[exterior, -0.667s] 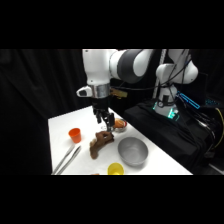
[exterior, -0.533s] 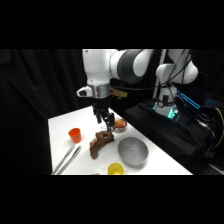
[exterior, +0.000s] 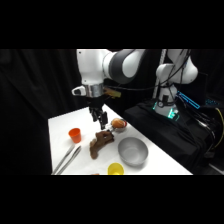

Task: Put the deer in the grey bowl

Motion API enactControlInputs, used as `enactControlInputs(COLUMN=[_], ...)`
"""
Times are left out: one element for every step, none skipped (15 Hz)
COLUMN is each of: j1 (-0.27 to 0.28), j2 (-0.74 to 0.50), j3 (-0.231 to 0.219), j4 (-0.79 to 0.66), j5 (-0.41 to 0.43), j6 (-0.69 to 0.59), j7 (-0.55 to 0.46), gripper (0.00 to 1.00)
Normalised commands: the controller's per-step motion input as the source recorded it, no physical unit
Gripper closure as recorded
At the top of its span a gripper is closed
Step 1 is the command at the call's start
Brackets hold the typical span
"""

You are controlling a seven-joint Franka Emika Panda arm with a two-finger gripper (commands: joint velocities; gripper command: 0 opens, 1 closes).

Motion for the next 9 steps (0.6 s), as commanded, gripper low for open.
enactControlInputs(j1=[-0.086,-0.074,-0.062,-0.054,-0.046,-0.042,-0.053,-0.058,-0.067], j2=[0.23,0.24,0.25,0.25,0.26,0.25,0.26,0.27,0.27], j3=[-0.026,-0.007,0.012,0.027,0.04,0.045,0.058,0.063,0.065], j4=[0.32,0.3,0.28,0.26,0.22,0.2,0.18,0.17,0.17], j5=[-0.001,0.017,0.036,0.056,0.062,0.058,0.079,0.076,0.075], j6=[0.0,0.0,0.01,0.01,0.04,0.06,0.09,0.11,0.13], j7=[-0.11,-0.12,-0.12,-0.13,-0.13,-0.12,-0.15,-0.16,-0.17], gripper=[0.0,0.0,0.0,0.0,0.0,0.0,0.0,0.0,0.0])
